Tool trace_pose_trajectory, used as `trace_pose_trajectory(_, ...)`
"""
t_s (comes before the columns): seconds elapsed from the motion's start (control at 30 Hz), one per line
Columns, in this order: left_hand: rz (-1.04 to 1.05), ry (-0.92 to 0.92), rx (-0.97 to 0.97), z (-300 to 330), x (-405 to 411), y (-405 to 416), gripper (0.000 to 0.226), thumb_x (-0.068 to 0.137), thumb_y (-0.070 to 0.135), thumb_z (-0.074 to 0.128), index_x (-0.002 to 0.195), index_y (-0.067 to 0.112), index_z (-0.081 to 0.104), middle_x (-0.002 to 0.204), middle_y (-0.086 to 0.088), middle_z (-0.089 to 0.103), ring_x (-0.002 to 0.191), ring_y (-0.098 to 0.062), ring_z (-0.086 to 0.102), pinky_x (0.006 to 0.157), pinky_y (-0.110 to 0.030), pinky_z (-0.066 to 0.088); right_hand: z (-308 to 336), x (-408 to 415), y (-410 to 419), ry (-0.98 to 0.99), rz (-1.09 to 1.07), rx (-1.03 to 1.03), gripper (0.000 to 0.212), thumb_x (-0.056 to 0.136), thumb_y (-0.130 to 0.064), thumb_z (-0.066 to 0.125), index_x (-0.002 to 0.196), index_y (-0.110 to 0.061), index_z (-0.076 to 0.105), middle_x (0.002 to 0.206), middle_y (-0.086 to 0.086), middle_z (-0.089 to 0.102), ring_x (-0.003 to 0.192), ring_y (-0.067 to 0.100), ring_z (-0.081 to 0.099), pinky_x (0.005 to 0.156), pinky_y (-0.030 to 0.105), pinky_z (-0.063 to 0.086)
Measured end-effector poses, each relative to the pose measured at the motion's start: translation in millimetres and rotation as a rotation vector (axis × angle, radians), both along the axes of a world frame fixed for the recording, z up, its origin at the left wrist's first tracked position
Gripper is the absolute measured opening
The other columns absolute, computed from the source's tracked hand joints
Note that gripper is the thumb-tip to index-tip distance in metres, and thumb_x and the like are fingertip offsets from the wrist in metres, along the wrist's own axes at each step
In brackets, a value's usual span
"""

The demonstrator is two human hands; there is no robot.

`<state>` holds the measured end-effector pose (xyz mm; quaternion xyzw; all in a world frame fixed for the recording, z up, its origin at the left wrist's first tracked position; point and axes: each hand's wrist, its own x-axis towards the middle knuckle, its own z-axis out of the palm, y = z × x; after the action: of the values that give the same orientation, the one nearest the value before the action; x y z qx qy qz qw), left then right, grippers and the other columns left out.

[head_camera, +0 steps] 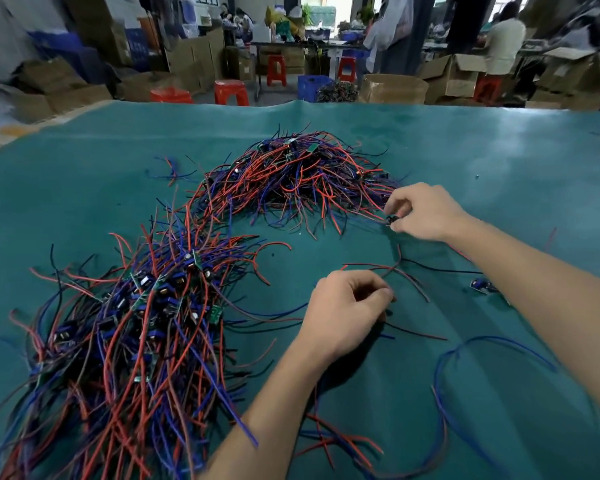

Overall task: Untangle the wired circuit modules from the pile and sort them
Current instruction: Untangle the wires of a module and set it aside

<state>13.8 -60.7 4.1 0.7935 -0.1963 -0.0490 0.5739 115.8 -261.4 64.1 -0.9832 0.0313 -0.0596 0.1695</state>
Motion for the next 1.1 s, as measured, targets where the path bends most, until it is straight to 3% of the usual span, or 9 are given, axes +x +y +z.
trace_pose_trajectory(0.1, -0.009, 0.005, -0.012, -1.4, 1.2, -0.3, 0.012, 0.088, 0.024, 0.065, 0.084, 0.018, 0.074, 0.062, 0.004, 0.068, 0.062, -0.01, 0.061, 0.074, -0.032, 0.051, 15.0, -15.6, 1.5, -0.029, 0.002, 0.119, 0.029, 0.078, -0.012, 0.083, 0.101, -0.023, 0.073, 0.074, -0.007, 0.069, 0.081, 0.016, 0.063, 0.076, 0.025, 0.039)
trace_pose_trajectory(0.2, -0.003, 0.024, -0.056, -3.0, 1.8, -0.8, 0.016, 0.083, 0.026, 0.06, 0.09, 0.019, 0.072, 0.063, 0.003, 0.07, 0.065, -0.015, 0.066, 0.074, -0.034, 0.054, 29.1, -40.0, 9.1, -0.033, 0.024, 0.43, 0.018, 0.081, -0.001, 0.079, 0.097, -0.01, 0.075, 0.066, -0.003, 0.066, 0.062, 0.013, 0.061, 0.068, 0.027, 0.048)
trace_pose_trajectory(0.27, -0.006, 0.059, -0.131, -4.2, 2.0, -2.0, 0.02, 0.085, 0.028, 0.055, 0.098, 0.02, 0.068, 0.066, 0.0, 0.071, 0.063, -0.014, 0.064, 0.066, -0.032, 0.049, 34.9, -58.8, 18.1, -0.045, 0.029, 0.714, 0.013, 0.084, 0.008, 0.071, 0.094, 0.0, 0.072, 0.063, 0.002, 0.065, 0.052, 0.012, 0.06, 0.057, 0.024, 0.051)
trace_pose_trajectory(0.43, 0.027, 0.084, -0.257, -1.6, 2.7, -2.2, 0.035, 0.096, 0.045, 0.039, 0.104, 0.022, 0.065, 0.071, -0.002, 0.072, 0.059, -0.013, 0.056, 0.05, -0.024, 0.042, 19.1, -102.3, 47.1, -0.165, -0.036, 1.156, 0.012, 0.083, 0.006, 0.072, 0.081, -0.006, 0.069, 0.055, 0.001, 0.063, 0.045, 0.014, 0.061, 0.044, 0.021, 0.048)
trace_pose_trajectory(0.6, 0.018, 0.18, -0.371, 4.9, 0.6, -1.3, 0.037, 0.104, 0.037, 0.043, 0.091, 0.016, 0.07, 0.07, -0.001, 0.07, 0.055, -0.011, 0.056, 0.045, -0.022, 0.039, -33.3, -122.3, 71.3, -0.345, -0.174, 0.989, 0.013, 0.079, -0.008, 0.084, 0.083, -0.016, 0.074, 0.067, 0.001, 0.071, 0.043, 0.015, 0.062, 0.042, 0.024, 0.046)
trace_pose_trajectory(0.7, 0.039, 0.16, -0.347, 3.0, 1.7, -0.7, 0.026, 0.104, 0.021, 0.051, 0.095, 0.006, 0.071, 0.077, -0.01, 0.071, 0.065, -0.017, 0.056, 0.054, -0.026, 0.043, -45.0, -121.8, 72.2, -0.369, -0.147, 0.94, 0.006, 0.081, -0.018, 0.081, 0.082, -0.023, 0.078, 0.075, -0.008, 0.076, 0.065, 0.012, 0.072, 0.065, 0.034, 0.059)
trace_pose_trajectory(0.8, 0.072, 0.139, -0.322, 1.5, 0.4, -0.6, 0.019, 0.101, 0.015, 0.054, 0.095, 0.008, 0.071, 0.068, -0.003, 0.064, 0.054, -0.013, 0.049, 0.045, -0.023, 0.041, -45.5, -123.7, 70.5, -0.352, -0.107, 0.926, 0.014, 0.082, -0.023, 0.069, 0.083, -0.029, 0.081, 0.082, -0.013, 0.078, 0.081, 0.01, 0.075, 0.084, 0.038, 0.061)
trace_pose_trajectory(1.0, 0.052, 0.14, -0.381, 0.6, 2.8, -0.5, 0.022, 0.1, 0.003, 0.051, 0.096, 0.013, 0.071, 0.068, 0.005, 0.069, 0.053, -0.004, 0.051, 0.044, -0.019, 0.038, -49.2, -121.6, 66.0, -0.39, -0.096, 0.974, 0.007, 0.079, -0.021, 0.08, 0.075, -0.025, 0.077, 0.068, -0.006, 0.075, 0.054, 0.006, 0.066, 0.052, 0.016, 0.047)
trace_pose_trajectory(1.1, 0.04, 0.131, -0.389, -0.6, 3.0, -1.6, 0.03, 0.1, 0.001, 0.048, 0.091, 0.017, 0.072, 0.065, 0.004, 0.063, 0.05, -0.008, 0.042, 0.043, -0.017, 0.033, -49.6, -120.0, 65.1, -0.31, -0.126, 1.073, 0.005, 0.084, -0.028, 0.079, 0.079, -0.028, 0.078, 0.073, -0.005, 0.075, 0.052, 0.009, 0.061, 0.048, 0.021, 0.044)
